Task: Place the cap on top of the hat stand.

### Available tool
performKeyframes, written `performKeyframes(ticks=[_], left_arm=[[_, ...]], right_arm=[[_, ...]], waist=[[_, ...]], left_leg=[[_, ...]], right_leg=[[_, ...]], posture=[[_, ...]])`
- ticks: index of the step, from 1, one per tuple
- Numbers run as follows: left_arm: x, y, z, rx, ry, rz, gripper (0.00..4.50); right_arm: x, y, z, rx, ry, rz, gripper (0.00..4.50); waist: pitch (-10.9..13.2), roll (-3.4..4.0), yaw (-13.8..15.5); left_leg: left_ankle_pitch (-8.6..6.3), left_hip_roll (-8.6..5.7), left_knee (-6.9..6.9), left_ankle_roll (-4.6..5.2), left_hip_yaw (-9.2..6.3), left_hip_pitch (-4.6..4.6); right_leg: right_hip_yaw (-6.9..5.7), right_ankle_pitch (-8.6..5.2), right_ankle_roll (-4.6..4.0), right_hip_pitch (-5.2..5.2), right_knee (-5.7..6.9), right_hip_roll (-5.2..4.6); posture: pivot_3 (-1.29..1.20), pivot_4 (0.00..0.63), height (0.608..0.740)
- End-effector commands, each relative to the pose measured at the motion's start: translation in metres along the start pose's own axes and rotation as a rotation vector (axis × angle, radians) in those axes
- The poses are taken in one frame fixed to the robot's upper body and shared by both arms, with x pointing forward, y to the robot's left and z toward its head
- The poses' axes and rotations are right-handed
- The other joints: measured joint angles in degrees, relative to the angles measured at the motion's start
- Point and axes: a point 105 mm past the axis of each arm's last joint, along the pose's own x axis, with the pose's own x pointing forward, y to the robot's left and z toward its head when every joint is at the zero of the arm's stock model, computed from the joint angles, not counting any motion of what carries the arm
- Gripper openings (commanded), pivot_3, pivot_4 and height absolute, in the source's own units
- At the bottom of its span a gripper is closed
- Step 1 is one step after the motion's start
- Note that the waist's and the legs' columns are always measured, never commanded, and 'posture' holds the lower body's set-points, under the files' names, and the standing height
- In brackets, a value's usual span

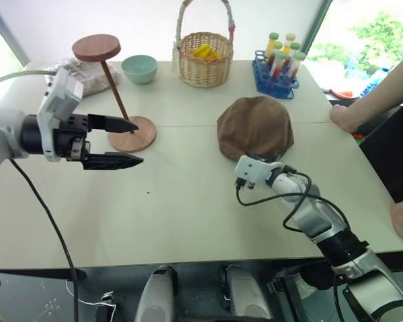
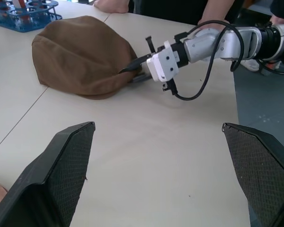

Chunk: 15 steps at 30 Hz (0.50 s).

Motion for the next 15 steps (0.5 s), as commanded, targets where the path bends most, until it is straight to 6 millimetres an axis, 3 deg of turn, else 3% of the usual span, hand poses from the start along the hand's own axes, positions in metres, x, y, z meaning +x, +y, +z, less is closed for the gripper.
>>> performKeyframes(ticks=[1,8,13,15], left_arm=[[-0.007,-0.002,0.011,0.045,-0.024,0.026,4.50],[-0.013,0.004,0.015,0.041,-0.055,0.085,4.50],[-0.028,0.009,0.020,0.037,-0.115,0.204,4.50],[-0.043,0.012,0.024,0.032,-0.159,0.294,4.50]], right_arm=[[-0.003,0.014,-0.022,0.067,0.080,0.064,0.25],[-0.008,-0.011,-0.011,0.118,0.048,0.003,0.12],[-0.015,-0.068,0.017,0.050,-0.043,-0.127,0.12],[-0.017,-0.106,0.044,0.012,-0.130,-0.208,0.12]], waist=[[-0.06,-0.09,0.01],[-0.05,-0.09,0.06],[-0.02,-0.04,-0.12],[0.11,0.11,-0.34]], left_leg=[[0.00,0.00,0.00,0.00,-0.01,0.00],[0.00,-0.02,-0.03,0.00,-0.03,-0.01],[0.00,-0.01,-0.05,0.00,-0.04,-0.02],[0.00,-0.01,-0.06,0.00,-0.04,-0.03]], right_leg=[[0.00,0.00,0.00,0.01,0.00,0.00],[-0.02,-0.02,0.03,0.03,-0.05,-0.02],[-0.02,-0.03,0.04,0.00,-0.05,-0.01],[-0.02,-0.03,0.04,-0.02,-0.05,-0.01]], posture=[[0.00,0.150,0.740],[0.00,0.150,0.740],[0.00,0.150,0.740],[0.00,0.150,0.740]])
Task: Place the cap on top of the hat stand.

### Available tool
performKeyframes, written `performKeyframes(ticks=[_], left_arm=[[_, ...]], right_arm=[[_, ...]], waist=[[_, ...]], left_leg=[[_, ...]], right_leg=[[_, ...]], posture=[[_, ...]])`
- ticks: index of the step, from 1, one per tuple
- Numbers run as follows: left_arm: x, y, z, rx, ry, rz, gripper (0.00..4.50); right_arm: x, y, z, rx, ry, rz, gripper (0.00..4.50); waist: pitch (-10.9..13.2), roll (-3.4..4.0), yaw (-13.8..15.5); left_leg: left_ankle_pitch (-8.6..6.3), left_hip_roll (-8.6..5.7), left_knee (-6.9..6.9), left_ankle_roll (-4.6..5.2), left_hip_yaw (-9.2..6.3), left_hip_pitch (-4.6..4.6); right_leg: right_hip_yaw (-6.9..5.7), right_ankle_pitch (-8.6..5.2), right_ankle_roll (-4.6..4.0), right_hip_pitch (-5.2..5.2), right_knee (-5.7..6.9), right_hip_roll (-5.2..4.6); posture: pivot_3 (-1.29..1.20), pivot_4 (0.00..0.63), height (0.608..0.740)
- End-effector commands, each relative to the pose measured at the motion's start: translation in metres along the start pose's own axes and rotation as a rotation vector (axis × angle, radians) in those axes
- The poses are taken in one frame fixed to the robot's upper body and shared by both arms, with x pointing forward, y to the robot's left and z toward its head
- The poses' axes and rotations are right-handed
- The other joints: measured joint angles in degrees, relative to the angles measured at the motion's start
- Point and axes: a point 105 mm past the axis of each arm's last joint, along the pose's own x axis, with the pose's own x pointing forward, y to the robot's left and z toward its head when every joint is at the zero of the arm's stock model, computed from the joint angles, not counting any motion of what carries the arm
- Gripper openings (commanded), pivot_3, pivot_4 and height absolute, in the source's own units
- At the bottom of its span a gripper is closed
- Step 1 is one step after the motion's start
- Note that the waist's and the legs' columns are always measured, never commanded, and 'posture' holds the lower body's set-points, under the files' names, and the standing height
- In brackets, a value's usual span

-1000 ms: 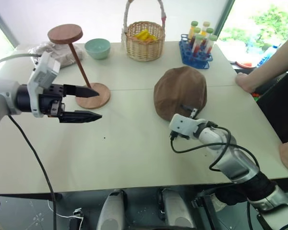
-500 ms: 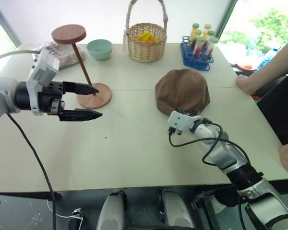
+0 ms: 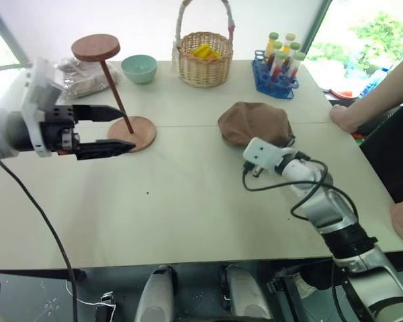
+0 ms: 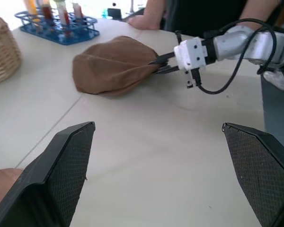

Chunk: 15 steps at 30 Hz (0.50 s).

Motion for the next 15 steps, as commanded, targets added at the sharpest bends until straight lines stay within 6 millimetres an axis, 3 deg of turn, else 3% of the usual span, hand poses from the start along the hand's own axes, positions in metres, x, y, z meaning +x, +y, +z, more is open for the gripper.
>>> performKeyframes(ticks=[1,4,9,12,15], left_arm=[[-0.024,0.005,0.021,0.044,-0.096,0.136,4.50],[-0.048,0.010,0.024,0.029,-0.144,0.268,4.50],[-0.090,0.017,0.021,0.017,-0.160,0.469,4.50],[-0.113,0.019,0.020,0.004,-0.171,0.564,4.50],[-0.132,0.018,0.019,0.002,-0.173,0.640,4.50]], right_arm=[[-0.004,-0.067,0.046,-0.052,-0.143,-0.156,0.12],[-0.003,-0.108,0.097,-0.100,-0.290,-0.237,0.12],[-0.003,-0.153,0.177,-0.098,-0.526,-0.327,0.12],[-0.005,-0.162,0.227,-0.057,-0.674,-0.325,0.12],[-0.002,-0.154,0.267,-0.024,-0.786,-0.268,0.12]], waist=[[0.14,0.17,-0.36],[0.25,0.32,-1.23],[0.25,0.32,-2.00],[0.25,0.33,-2.22],[0.25,0.32,-2.64]], left_leg=[[0.00,0.00,0.01,0.00,0.00,-0.04],[0.00,0.01,-0.04,0.00,0.04,-0.20],[0.01,0.04,-0.45,0.01,0.02,-0.20],[0.01,0.05,-0.56,0.00,0.02,-0.20],[0.01,0.04,-0.63,0.00,0.02,-0.20]], right_leg=[[0.00,0.01,0.00,-0.05,0.01,0.00],[0.02,0.01,0.01,-0.39,0.22,0.00],[0.02,-0.06,0.15,-0.69,0.47,0.08],[0.02,-0.06,0.14,-0.75,0.48,0.09],[0.02,-0.07,0.11,-0.75,0.45,0.07]], posture=[[0.00,0.150,0.740],[0.00,0.150,0.740],[0.00,0.150,0.740],[0.00,0.150,0.740],[0.00,0.150,0.740]])
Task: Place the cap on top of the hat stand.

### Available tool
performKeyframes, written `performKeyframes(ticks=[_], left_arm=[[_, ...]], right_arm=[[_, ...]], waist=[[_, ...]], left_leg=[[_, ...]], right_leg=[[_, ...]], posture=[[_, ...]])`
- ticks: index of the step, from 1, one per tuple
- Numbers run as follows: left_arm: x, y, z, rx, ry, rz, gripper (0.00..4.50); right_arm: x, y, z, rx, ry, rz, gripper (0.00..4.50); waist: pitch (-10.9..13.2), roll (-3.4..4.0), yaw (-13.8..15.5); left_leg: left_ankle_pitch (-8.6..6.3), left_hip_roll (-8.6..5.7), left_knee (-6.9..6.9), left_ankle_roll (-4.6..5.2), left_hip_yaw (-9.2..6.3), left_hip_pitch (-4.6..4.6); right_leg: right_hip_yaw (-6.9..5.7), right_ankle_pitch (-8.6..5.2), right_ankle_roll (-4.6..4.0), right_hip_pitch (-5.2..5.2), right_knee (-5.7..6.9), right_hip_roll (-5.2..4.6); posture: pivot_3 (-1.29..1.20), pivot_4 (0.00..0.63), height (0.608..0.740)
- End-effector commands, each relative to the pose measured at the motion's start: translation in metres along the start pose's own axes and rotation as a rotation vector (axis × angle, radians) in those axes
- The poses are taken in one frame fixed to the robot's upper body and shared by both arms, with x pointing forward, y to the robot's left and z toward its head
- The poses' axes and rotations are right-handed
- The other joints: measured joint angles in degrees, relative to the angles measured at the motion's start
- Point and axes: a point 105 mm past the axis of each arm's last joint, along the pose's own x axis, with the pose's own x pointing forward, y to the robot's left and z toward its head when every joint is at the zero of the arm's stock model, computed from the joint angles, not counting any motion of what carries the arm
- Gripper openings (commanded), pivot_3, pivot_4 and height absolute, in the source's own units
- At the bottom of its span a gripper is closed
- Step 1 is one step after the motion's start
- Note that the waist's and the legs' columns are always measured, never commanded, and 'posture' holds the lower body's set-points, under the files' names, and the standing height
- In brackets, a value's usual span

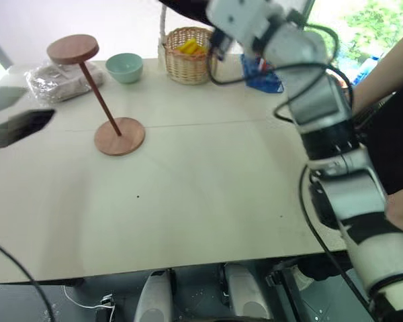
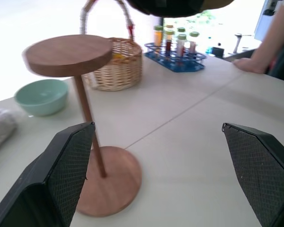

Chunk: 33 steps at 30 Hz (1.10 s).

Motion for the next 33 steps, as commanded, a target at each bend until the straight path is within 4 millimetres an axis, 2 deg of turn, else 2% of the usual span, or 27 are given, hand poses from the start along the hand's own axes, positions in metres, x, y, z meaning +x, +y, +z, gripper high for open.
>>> performKeyframes(ticks=[1,7,10,13,17,21,27,30,33], left_arm=[[-0.023,0.009,0.019,0.053,-0.046,0.098,4.50],[-0.044,0.016,0.023,0.054,-0.065,0.196,4.50],[-0.046,0.013,0.025,0.057,-0.067,0.208,4.50],[-0.044,0.010,0.027,0.060,-0.067,0.213,4.50],[-0.039,0.006,0.027,0.061,-0.066,0.211,4.50],[-0.035,0.005,0.024,0.055,-0.061,0.205,4.50],[-0.029,0.006,0.022,0.054,-0.052,0.183,4.50],[-0.025,0.006,0.022,0.054,-0.053,0.167,4.50],[-0.022,0.006,0.021,0.054,-0.051,0.148,4.50]], right_arm=[[0.022,-0.002,0.046,0.039,-0.163,-0.009,0.12],[0.047,0.037,0.090,0.059,-0.307,0.087,0.12],[0.051,0.064,0.099,0.044,-0.343,0.162,0.12],[0.051,0.093,0.103,0.000,-0.371,0.230,0.12],[0.048,0.119,0.105,-0.011,-0.400,0.285,0.12],[0.038,0.152,0.100,-0.047,-0.423,0.361,0.12],[0.027,0.175,0.091,-0.052,-0.410,0.421,0.12],[0.027,0.176,0.090,-0.033,-0.392,0.422,1.28],[0.029,0.169,0.089,-0.029,-0.385,0.391,2.89]], waist=[[-0.01,-0.02,-0.17],[-0.03,-0.05,-0.50],[-0.04,-0.07,-0.61],[-0.04,-0.07,-0.66],[-0.05,-0.08,-0.66],[-0.09,-0.15,-0.65],[-0.08,-0.14,-0.67],[-0.09,-0.15,-0.66],[-0.09,-0.15,-0.66]], left_leg=[[0.00,0.00,-0.03,0.00,0.00,0.00],[0.01,-0.01,-0.11,-0.03,-0.02,0.01],[0.01,-0.01,-0.13,-0.05,-0.03,0.01],[0.01,-0.01,-0.16,-0.05,-0.03,0.02],[0.01,0.00,-0.21,-0.06,-0.04,0.02],[0.02,-0.01,-0.21,-0.07,-0.05,0.03],[0.05,-0.01,-0.21,-0.14,-0.05,0.03],[0.06,0.00,-0.22,-0.14,-0.05,0.05],[0.06,-0.01,-0.22,-0.14,-0.05,0.05]], right_leg=[[0.00,0.00,0.00,0.00,0.00,-0.01],[-0.02,-0.04,-0.10,0.00,-0.02,-0.04],[-0.02,-0.05,-0.11,-0.01,-0.03,-0.05],[-0.02,-0.04,-0.11,-0.02,-0.02,-0.05],[-0.02,-0.04,-0.10,-0.05,-0.01,-0.05],[-0.03,-0.04,-0.11,-0.04,-0.01,-0.06],[-0.03,-0.04,-0.11,-0.05,0.01,-0.05],[-0.03,-0.03,-0.10,-0.05,0.02,-0.04],[-0.03,-0.03,-0.11,-0.05,0.02,-0.04]], posture=[[0.00,0.150,0.740],[0.00,0.150,0.740],[0.00,0.150,0.740],[0.00,0.150,0.740],[0.00,0.150,0.740],[0.00,0.150,0.740],[0.00,0.150,0.740],[0.00,0.150,0.740],[0.00,0.150,0.740]])
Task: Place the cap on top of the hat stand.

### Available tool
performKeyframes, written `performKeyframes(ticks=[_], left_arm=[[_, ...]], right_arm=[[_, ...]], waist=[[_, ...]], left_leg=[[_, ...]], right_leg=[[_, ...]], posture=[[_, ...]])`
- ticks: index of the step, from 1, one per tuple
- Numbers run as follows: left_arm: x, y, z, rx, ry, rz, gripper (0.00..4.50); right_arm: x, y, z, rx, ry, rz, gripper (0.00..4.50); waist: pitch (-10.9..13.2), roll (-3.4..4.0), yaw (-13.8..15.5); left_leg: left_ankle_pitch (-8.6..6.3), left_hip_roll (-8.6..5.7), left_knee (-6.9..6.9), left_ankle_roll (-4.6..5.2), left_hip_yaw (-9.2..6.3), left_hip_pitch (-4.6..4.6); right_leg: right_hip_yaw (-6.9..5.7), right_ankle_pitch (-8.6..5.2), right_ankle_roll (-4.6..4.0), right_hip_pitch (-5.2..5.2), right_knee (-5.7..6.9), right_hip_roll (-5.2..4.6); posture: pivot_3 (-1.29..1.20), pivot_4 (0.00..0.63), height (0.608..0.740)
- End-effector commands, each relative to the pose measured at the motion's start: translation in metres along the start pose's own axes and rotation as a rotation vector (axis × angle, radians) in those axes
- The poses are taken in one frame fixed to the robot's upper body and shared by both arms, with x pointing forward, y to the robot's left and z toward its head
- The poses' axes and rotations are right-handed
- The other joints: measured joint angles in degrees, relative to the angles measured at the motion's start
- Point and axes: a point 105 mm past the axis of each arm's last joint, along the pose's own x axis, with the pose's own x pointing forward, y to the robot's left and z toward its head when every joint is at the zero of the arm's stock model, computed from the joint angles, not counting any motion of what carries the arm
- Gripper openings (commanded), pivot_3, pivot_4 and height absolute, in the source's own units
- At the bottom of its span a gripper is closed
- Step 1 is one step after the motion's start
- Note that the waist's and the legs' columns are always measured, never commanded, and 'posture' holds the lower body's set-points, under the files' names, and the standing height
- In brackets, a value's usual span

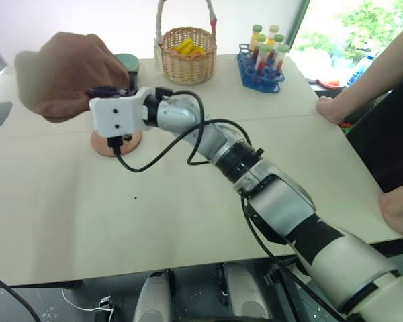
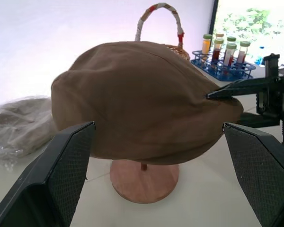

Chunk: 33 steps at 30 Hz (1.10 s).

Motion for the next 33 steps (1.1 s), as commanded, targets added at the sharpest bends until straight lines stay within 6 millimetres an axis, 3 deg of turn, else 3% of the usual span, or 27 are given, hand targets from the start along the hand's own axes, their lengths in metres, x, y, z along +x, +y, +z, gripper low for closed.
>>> performKeyframes(ticks=[1,2,10,16,20,23,25,28,33], left_arm=[[0.002,-0.002,0.011,0.044,-0.030,-0.023,4.50],[0.004,-0.003,0.010,0.044,-0.027,-0.033,4.50],[0.019,-0.016,0.004,0.067,0.006,-0.132,4.50],[0.030,-0.030,0.006,0.098,0.021,-0.214,4.50],[0.039,-0.049,0.010,0.178,0.038,-0.290,4.50],[0.043,-0.064,0.010,0.253,0.060,-0.323,4.50],[0.044,-0.070,0.007,0.313,0.088,-0.332,4.50],[0.051,-0.074,-0.001,0.471,0.143,-0.273,4.50],[0.066,-0.073,-0.008,0.708,0.170,-0.091,4.50]], right_arm=[[-0.001,-0.022,0.016,-0.026,-0.046,-0.075,3.45],[-0.003,-0.026,0.016,-0.031,-0.045,-0.088,3.90],[-0.025,-0.027,0.011,-0.032,-0.046,-0.084,3.90],[-0.059,-0.027,0.008,0.010,-0.040,-0.049,3.90],[-0.093,-0.027,0.007,0.134,-0.016,0.016,3.90],[-0.122,-0.031,0.001,0.274,0.034,0.055,3.90],[-0.138,-0.035,-0.003,0.364,0.065,0.068,4.44],[-0.171,-0.050,-0.008,0.677,0.122,0.097,4.47],[-0.216,-0.075,0.011,1.000,0.083,0.170,4.47]], waist=[[0.00,0.00,0.00],[0.00,0.00,0.04],[-0.01,-0.02,0.19],[-0.01,-0.02,0.18],[-0.01,-0.02,0.28],[-0.01,-0.02,0.60],[0.00,-0.01,0.72],[0.03,0.05,1.25],[0.13,0.21,1.87]], left_leg=[[0.00,0.00,0.00,0.00,0.00,0.00],[0.00,0.00,0.00,0.00,0.00,0.00],[0.00,0.00,-0.01,-0.01,-0.01,0.00],[0.01,-0.01,0.02,-0.01,-0.02,-0.02],[0.01,-0.01,0.02,0.00,-0.02,-0.01],[0.01,-0.01,0.03,0.00,-0.02,-0.01],[0.01,-0.01,0.05,0.00,-0.01,-0.01],[0.02,-0.01,0.06,0.00,0.01,0.02],[0.02,0.00,0.07,0.00,0.05,0.02]], right_leg=[[0.00,0.00,0.00,0.00,0.00,0.00],[0.00,0.00,0.00,0.00,0.00,0.00],[0.00,0.00,0.00,0.01,0.00,0.00],[-0.01,0.05,0.08,0.03,0.00,0.01],[-0.01,0.09,0.17,0.04,0.02,0.03],[-0.01,0.10,0.18,0.04,0.02,0.03],[-0.01,0.06,0.11,0.04,0.01,0.03],[0.00,0.00,0.01,0.04,0.01,0.03],[0.01,-0.02,-0.03,0.04,-0.02,0.02]], posture=[[0.00,0.150,0.740],[0.00,0.150,0.740],[0.00,0.150,0.740],[0.00,0.150,0.740],[0.00,0.150,0.740],[0.00,0.150,0.740],[0.00,0.150,0.740],[0.00,0.150,0.740],[0.00,0.150,0.740]])
